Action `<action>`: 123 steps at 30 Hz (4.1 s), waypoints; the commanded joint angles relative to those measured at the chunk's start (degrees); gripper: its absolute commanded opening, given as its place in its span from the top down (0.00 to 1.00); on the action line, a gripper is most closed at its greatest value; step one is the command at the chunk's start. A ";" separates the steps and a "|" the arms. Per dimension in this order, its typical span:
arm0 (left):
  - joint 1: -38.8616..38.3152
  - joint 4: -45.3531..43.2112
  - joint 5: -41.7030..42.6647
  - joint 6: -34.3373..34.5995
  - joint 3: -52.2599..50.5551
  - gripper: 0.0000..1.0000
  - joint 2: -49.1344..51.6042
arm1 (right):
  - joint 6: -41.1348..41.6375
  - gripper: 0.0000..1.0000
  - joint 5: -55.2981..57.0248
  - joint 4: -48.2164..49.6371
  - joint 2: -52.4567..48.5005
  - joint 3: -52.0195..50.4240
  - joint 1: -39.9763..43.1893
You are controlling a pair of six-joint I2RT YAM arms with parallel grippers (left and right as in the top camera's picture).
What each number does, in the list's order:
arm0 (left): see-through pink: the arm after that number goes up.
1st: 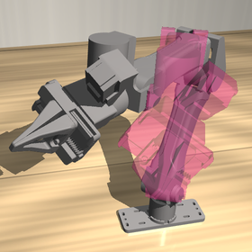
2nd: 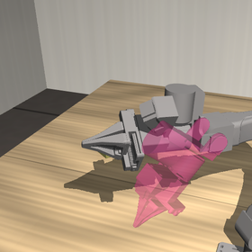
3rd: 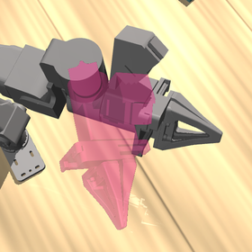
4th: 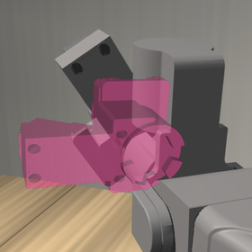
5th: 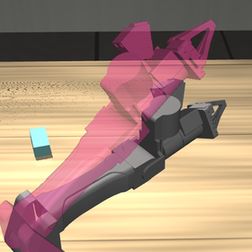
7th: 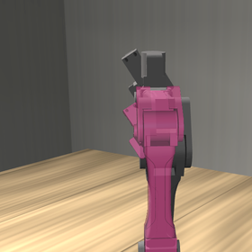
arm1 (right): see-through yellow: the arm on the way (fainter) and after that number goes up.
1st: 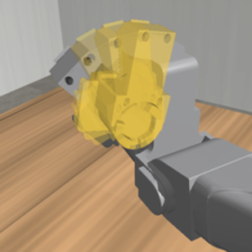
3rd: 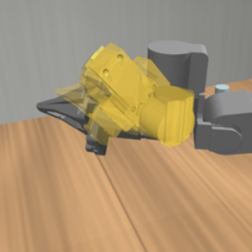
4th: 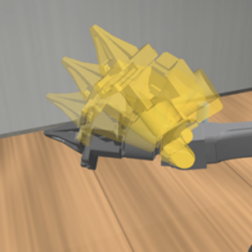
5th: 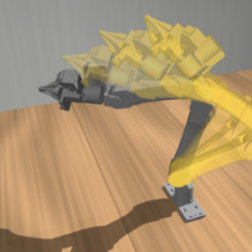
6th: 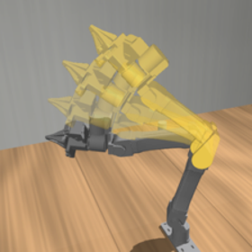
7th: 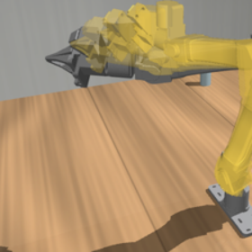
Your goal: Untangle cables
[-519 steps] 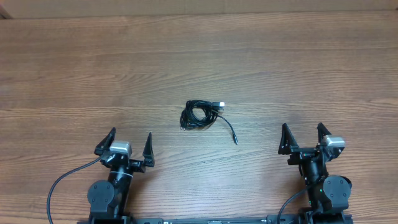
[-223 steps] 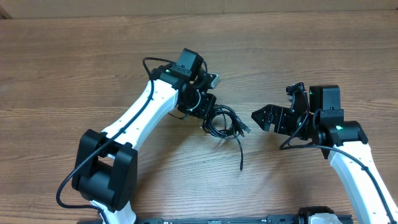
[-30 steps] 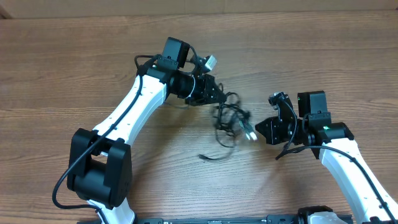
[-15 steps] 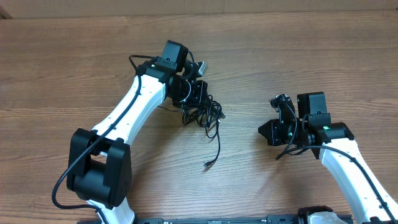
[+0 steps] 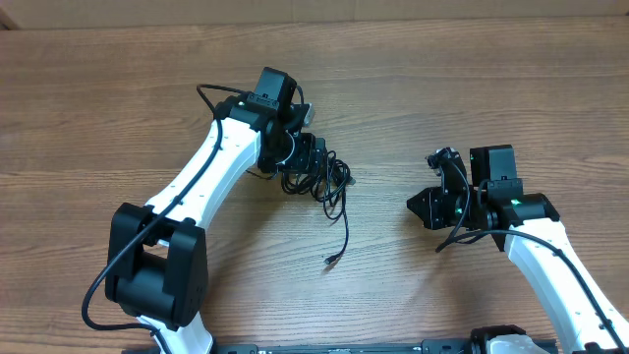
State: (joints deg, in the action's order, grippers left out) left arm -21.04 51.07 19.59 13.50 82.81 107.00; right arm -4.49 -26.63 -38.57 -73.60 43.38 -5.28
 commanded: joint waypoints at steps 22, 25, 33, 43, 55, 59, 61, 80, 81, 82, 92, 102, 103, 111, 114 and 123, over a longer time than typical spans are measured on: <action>-10.56 -4.37 -10.36 -4.50 0.13 0.32 3.50 | 0.15 0.89 -0.44 0.31 -0.04 -0.24 0.13; -11.21 -4.48 -9.84 -4.46 0.13 0.36 5.57 | 0.15 0.89 -0.42 0.31 -0.04 -0.24 0.13; -13.29 -5.01 -9.05 -4.28 0.13 0.60 9.42 | 0.15 0.89 -0.44 0.33 -0.04 -0.24 0.13; -12.33 -3.10 -7.28 -2.78 2.43 0.96 9.03 | 0.13 0.88 -0.42 0.55 -0.04 -0.24 0.13; -6.03 6.01 29.79 -18.23 13.79 0.96 7.28 | 0.15 0.79 -6.47 8.92 -0.04 -0.24 0.13; -3.21 6.75 38.77 -20.41 13.77 0.96 7.30 | 0.11 0.78 -10.88 9.60 -0.04 -0.24 0.09; -2.14 7.32 43.56 -22.36 13.77 0.96 7.30 | 0.09 0.78 -12.52 9.60 -0.04 -0.24 0.09; -2.67 7.37 58.49 -24.33 13.77 0.96 7.30 | 0.15 0.53 -19.39 12.33 -0.04 -0.24 0.09; -2.67 7.41 60.11 -24.83 13.77 0.96 7.30 | 0.15 0.53 -19.43 12.59 -0.04 -0.24 0.07; -2.67 7.39 62.23 -25.31 13.77 0.96 7.30 | 0.15 0.54 -19.54 12.98 -0.04 -0.24 0.09; -2.54 7.39 64.04 -25.33 13.77 0.96 7.30 | 1.16 0.87 -17.88 14.84 -0.09 -0.24 0.09; -0.81 9.16 54.10 -25.22 13.77 0.90 7.30 | 16.68 0.96 11.85 3.67 -0.09 -0.26 0.09; -0.68 9.60 52.72 -25.22 13.77 0.89 7.30 | 17.00 0.96 13.09 3.04 -0.09 -0.26 0.09; 0.39 13.60 39.21 -25.07 13.77 0.91 7.30 | 26.05 0.96 25.29 -0.37 -0.09 -0.26 0.09; 0.81 15.21 34.47 -25.07 13.77 0.96 7.30 | 28.00 0.96 27.91 -1.05 -0.09 -0.26 0.09; 1.90 16.37 26.10 -23.10 13.75 0.83 7.30 | 28.68 0.96 26.97 -0.57 -0.09 -0.26 0.09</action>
State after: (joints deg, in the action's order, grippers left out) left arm -19.46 67.92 48.95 -10.44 95.29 115.74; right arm 23.03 0.05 -39.83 -73.63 43.38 -5.34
